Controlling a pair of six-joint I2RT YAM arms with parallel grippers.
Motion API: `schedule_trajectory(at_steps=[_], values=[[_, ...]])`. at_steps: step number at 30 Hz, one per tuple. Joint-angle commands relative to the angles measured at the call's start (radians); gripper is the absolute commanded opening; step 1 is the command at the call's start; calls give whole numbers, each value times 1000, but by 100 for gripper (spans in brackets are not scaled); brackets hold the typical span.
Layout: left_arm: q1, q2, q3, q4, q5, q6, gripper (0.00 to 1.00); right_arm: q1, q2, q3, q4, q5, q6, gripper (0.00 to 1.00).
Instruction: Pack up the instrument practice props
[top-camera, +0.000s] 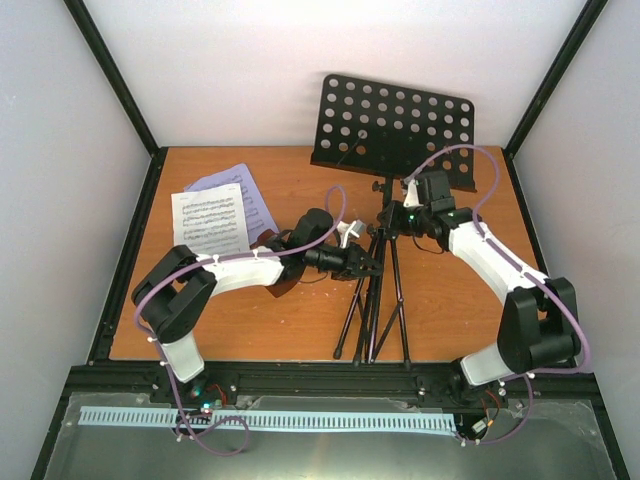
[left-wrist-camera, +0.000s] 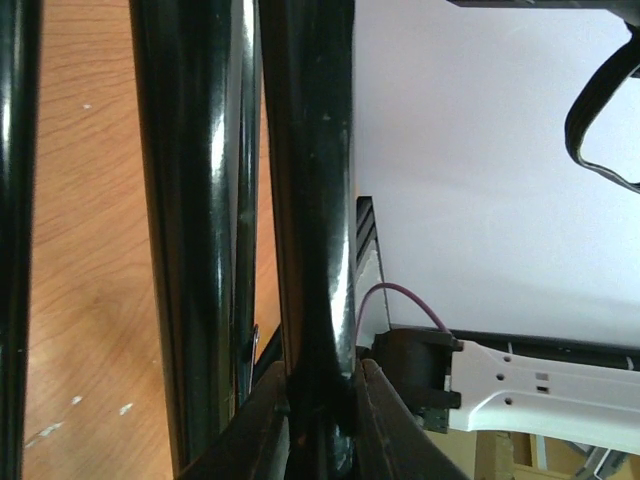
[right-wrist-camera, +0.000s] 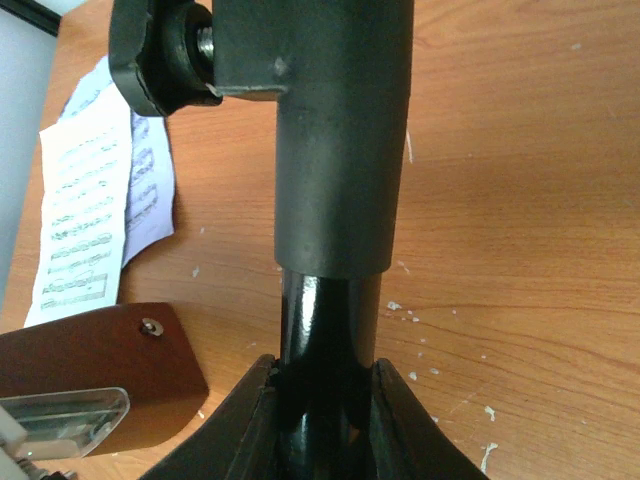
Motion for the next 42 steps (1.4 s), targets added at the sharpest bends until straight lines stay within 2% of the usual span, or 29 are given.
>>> schedule_trajectory(at_steps=[1,4,11,16,20,25,27,29,33,36,38,42], values=[[38,18,89,4,-126,194,0,4,14,-26,181,59,-52,3],[38,37,95,-59,-170,241,1,4,49,-43,230,74,-52,3],[39,100,150,-197,-269,336,10,4,163,-40,319,115,-44,3],[39,126,144,-224,-307,357,19,4,228,-30,369,127,-22,3],[38,145,139,-231,-321,361,21,4,279,-11,395,123,-1,3],[39,145,130,-249,-342,369,31,4,356,22,401,113,-6,3],[38,131,124,-257,-362,374,39,5,366,26,396,111,-10,4],[39,107,115,-264,-376,379,51,4,360,23,396,111,-14,13],[39,56,112,-293,-381,393,69,5,317,13,384,100,-24,52],[38,10,89,-305,-355,390,81,0,256,-12,375,95,-26,72],[38,-29,61,-304,-339,380,88,-7,208,-27,356,88,-26,80],[37,-100,-1,-306,-291,352,93,-28,87,-74,268,48,-6,88]])
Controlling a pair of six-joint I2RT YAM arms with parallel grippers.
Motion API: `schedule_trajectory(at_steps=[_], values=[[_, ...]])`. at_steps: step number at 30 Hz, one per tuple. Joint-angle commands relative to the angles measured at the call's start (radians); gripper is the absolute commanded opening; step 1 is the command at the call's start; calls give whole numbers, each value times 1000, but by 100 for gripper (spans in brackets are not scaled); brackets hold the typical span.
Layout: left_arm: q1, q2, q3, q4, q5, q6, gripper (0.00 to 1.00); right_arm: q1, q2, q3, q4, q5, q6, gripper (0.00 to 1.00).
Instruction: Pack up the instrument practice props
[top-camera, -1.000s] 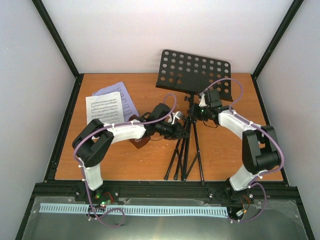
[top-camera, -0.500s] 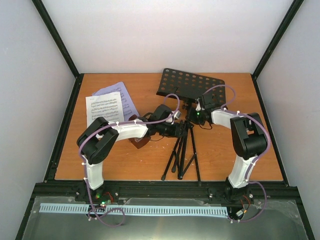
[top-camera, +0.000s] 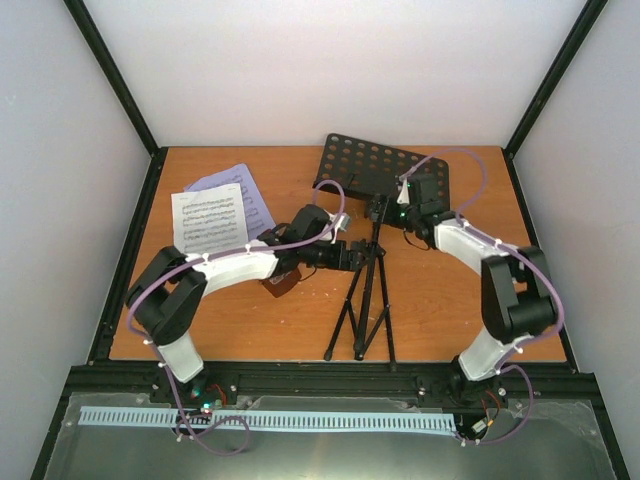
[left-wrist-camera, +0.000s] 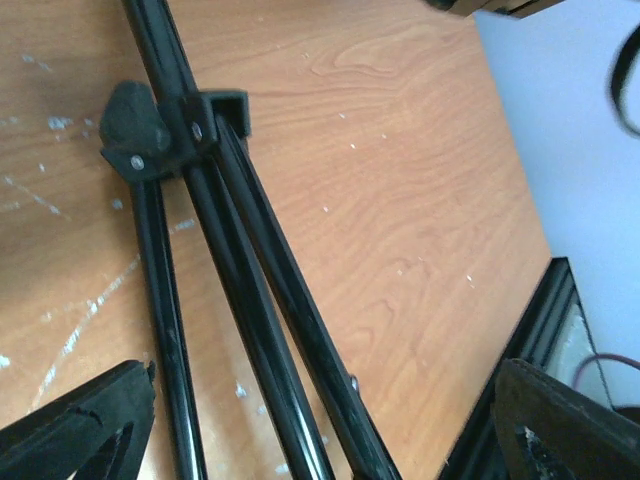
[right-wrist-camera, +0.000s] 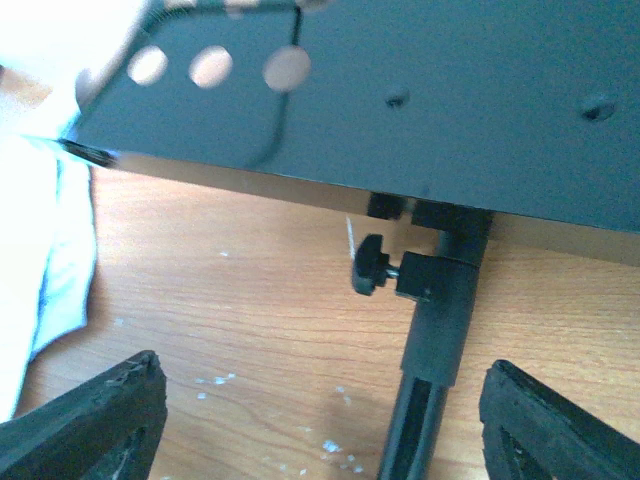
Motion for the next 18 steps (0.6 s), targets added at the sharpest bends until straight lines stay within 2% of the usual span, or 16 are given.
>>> schedule_trajectory(at_steps=[1,4,12,18], values=[[3,-87,-64,-16,68,-28,94,-20,-149,-65,-80,-48,1,90],[-12,-116,-113,-11,113,-65,98,-20,-287,-148,-144,-115,43,100],[-80,-138,-227,69,149,-165,99,-11,-635,-491,-186,-243,246,100],[-106,-139,-280,91,121,-189,99,31,-724,-641,-143,-286,343,100]])
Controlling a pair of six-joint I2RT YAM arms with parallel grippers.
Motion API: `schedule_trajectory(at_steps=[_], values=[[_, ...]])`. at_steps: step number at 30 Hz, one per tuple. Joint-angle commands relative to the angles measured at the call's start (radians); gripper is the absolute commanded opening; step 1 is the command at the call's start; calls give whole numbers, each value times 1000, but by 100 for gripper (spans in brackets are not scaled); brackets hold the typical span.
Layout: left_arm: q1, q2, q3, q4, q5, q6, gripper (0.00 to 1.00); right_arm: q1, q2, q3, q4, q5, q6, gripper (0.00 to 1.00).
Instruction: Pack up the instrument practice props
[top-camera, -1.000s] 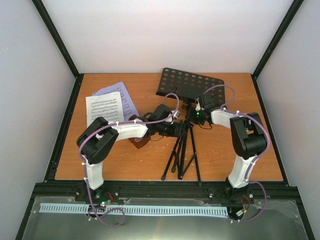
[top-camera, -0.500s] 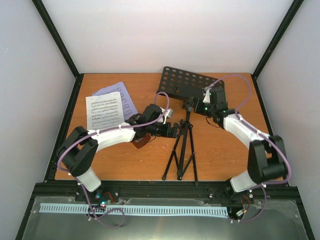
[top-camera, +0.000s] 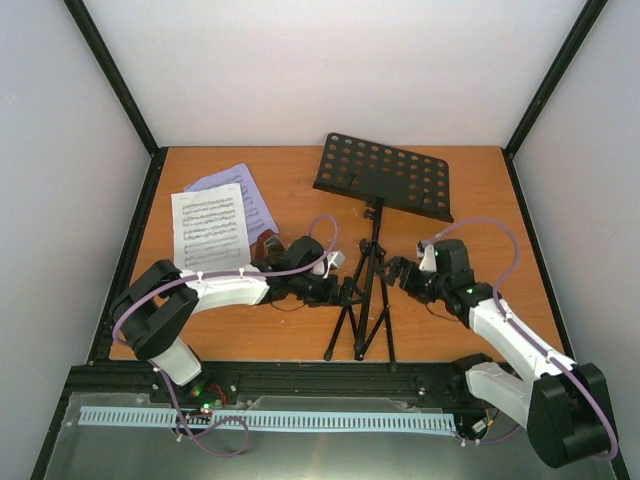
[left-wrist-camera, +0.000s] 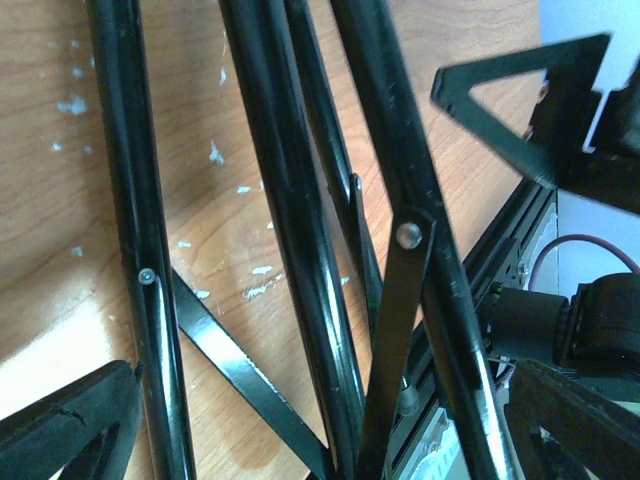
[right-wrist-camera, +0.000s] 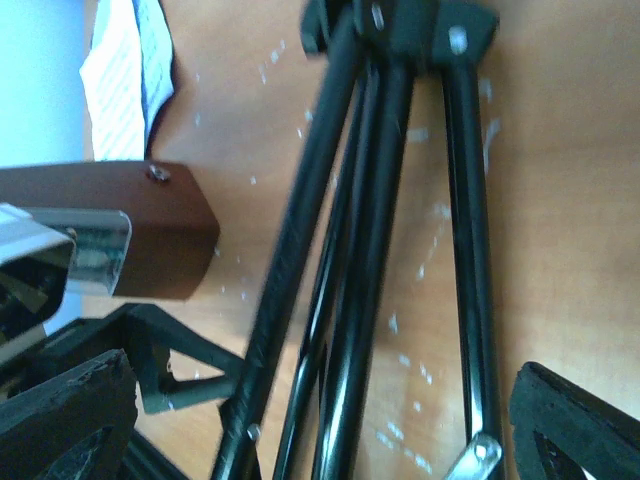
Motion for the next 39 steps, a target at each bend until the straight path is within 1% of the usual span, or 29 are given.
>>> schedule_trajectory(at_steps=[1,6,13,18,23,28,34,39], values=[[-15,-18,-28,57,5,-42,99,34,-35,-74,33,-49,101,100],[-16,-15,-72,143,58,-73,99,54,-5,-122,117,-72,123,100],[-16,-16,-91,192,90,-84,99,94,58,-132,188,-70,134,100],[-16,-5,-109,207,96,-98,100,102,77,-140,166,-32,117,100],[-16,-1,-124,221,98,-106,100,105,55,-140,121,29,94,100],[-17,-11,-122,227,107,-94,100,110,45,-134,96,56,81,100],[-18,31,-117,246,145,-87,99,122,94,-140,140,31,81,100],[-19,58,-109,236,148,-75,100,155,139,-132,169,24,86,100]])
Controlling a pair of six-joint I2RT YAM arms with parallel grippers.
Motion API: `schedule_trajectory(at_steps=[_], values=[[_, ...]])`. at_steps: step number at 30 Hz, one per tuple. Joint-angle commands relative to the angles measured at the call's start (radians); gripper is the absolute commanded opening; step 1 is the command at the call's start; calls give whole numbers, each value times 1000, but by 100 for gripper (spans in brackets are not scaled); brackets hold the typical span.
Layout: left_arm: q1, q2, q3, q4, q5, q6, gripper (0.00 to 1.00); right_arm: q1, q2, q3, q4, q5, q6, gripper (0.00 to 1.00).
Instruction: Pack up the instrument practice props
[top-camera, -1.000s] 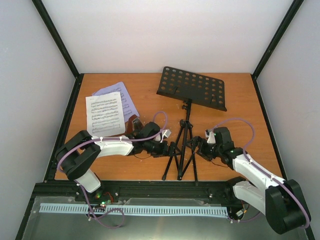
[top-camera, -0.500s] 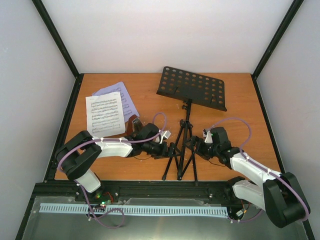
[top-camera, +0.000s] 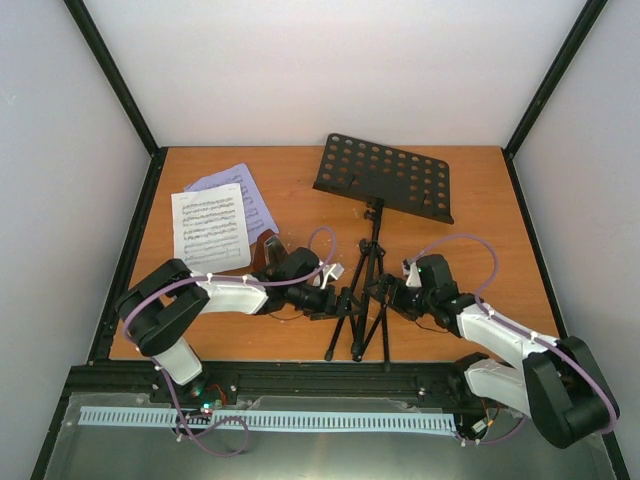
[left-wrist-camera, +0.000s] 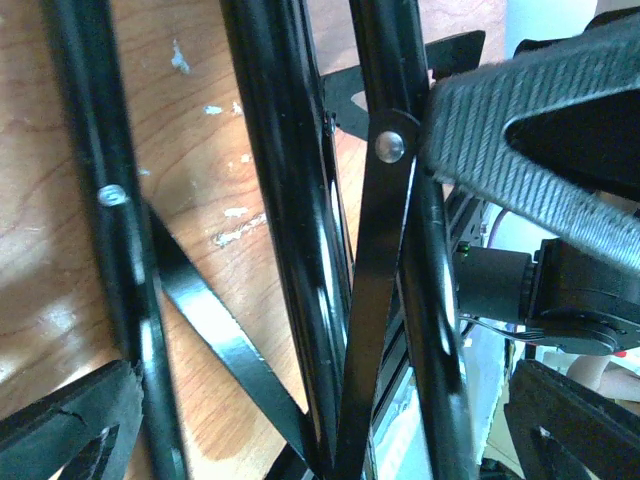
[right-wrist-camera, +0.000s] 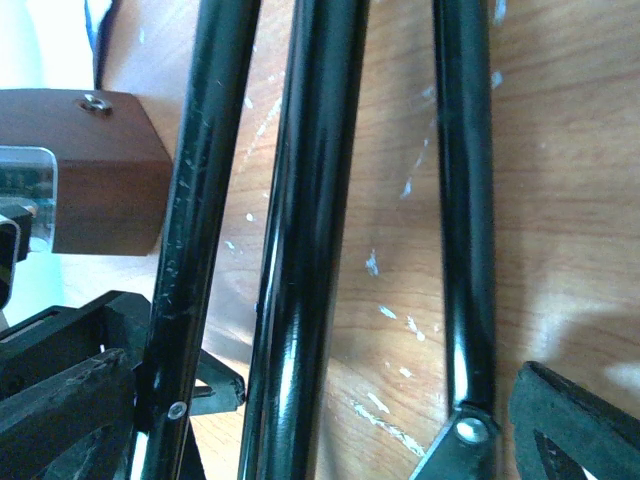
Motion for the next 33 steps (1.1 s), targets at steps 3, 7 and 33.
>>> schedule_trajectory(at_steps=[3,7,33], values=[[-13,46,15,26,29,16,100,39,58,-10,5,12,-4,100],[-15,52,11,45,36,15,99,48,69,-12,19,27,5,96],[-70,112,148,-7,-3,97,86,95,102,8,75,87,35,69]])
